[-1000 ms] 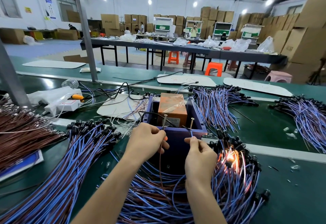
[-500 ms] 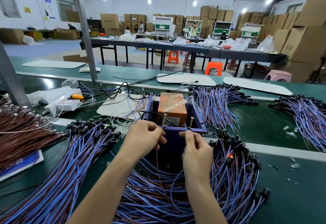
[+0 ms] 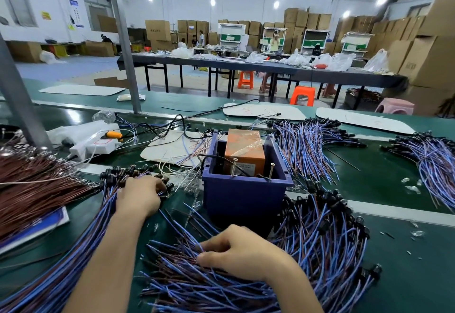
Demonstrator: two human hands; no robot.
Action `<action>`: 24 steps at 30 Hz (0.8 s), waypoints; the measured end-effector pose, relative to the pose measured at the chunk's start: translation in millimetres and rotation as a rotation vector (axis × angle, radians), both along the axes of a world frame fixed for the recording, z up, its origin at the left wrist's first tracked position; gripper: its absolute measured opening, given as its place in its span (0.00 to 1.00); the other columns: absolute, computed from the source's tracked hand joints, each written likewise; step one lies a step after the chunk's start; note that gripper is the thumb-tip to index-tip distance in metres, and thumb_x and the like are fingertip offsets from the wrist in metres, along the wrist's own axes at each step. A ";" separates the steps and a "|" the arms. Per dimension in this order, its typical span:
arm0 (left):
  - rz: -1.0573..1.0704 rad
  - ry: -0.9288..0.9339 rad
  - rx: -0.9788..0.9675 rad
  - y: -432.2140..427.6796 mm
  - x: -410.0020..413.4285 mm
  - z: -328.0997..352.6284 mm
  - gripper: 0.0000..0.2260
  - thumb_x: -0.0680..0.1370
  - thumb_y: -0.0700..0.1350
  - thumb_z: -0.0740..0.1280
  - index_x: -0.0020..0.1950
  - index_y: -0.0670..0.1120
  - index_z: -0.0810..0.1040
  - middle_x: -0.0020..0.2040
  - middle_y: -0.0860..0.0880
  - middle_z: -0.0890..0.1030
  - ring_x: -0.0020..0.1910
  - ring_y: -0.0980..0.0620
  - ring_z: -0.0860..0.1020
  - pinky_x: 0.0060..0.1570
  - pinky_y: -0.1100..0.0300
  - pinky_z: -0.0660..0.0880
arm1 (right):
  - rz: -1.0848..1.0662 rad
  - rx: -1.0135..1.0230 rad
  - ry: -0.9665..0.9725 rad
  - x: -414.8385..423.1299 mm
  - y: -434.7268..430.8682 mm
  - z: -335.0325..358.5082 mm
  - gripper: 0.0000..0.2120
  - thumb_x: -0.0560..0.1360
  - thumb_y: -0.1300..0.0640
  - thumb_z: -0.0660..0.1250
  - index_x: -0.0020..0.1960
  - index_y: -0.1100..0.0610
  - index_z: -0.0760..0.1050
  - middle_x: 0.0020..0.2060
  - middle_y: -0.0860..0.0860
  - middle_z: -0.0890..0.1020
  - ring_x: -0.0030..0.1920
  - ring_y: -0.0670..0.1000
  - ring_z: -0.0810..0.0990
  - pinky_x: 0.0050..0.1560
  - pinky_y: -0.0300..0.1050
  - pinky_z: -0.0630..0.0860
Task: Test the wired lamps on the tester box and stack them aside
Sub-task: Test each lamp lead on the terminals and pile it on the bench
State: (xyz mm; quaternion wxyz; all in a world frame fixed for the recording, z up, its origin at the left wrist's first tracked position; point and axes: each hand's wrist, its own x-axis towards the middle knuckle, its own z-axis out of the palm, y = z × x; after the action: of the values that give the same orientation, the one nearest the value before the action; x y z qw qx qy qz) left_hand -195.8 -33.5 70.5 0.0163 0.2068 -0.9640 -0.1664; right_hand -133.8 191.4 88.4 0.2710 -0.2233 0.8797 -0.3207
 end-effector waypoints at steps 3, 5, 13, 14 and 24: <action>0.033 -0.014 -0.219 13.5 -2.4 -6.1 0.18 0.76 0.38 0.63 0.55 0.60 0.79 0.59 0.50 0.76 0.64 0.46 0.66 0.59 0.53 0.64 | 0.056 0.045 -0.033 2.1 1.1 6.8 0.30 0.76 0.42 0.66 0.74 0.49 0.65 0.69 0.45 0.72 0.67 0.47 0.71 0.67 0.43 0.67; 0.072 0.002 -0.224 13.7 -4.2 -8.2 0.16 0.77 0.38 0.63 0.56 0.59 0.79 0.58 0.49 0.77 0.65 0.46 0.66 0.59 0.52 0.64 | 0.068 0.059 -0.037 3.1 2.9 10.5 0.34 0.76 0.42 0.65 0.77 0.49 0.57 0.71 0.46 0.70 0.69 0.48 0.69 0.69 0.44 0.65; 0.048 -0.021 -0.224 13.2 -2.8 -2.4 0.11 0.78 0.43 0.65 0.57 0.56 0.79 0.62 0.46 0.71 0.64 0.42 0.66 0.61 0.50 0.66 | -0.009 -0.118 -0.017 6.1 10.5 17.0 0.31 0.75 0.42 0.67 0.75 0.45 0.61 0.67 0.44 0.75 0.65 0.44 0.72 0.64 0.40 0.67; 0.047 0.025 -0.170 11.9 -1.6 2.7 0.10 0.78 0.44 0.66 0.56 0.55 0.80 0.62 0.45 0.72 0.64 0.41 0.66 0.61 0.50 0.66 | -0.035 -0.151 0.015 6.9 10.8 17.3 0.29 0.75 0.43 0.66 0.74 0.44 0.63 0.67 0.43 0.74 0.65 0.44 0.72 0.63 0.40 0.67; -0.562 0.659 0.803 80.0 55.0 92.2 0.10 0.74 0.36 0.69 0.48 0.52 0.81 0.44 0.57 0.84 0.47 0.62 0.81 0.44 0.72 0.75 | -0.236 -0.884 0.236 14.2 -0.8 35.9 0.14 0.79 0.61 0.64 0.52 0.43 0.80 0.65 0.37 0.73 0.61 0.39 0.76 0.60 0.35 0.73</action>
State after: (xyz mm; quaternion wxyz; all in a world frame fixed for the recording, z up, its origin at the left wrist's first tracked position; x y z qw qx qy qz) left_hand -140.8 46.6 162.7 0.1906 -0.1293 -0.7876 -0.5716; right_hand -119.6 190.6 124.3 0.0095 -0.2507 0.7029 -0.6656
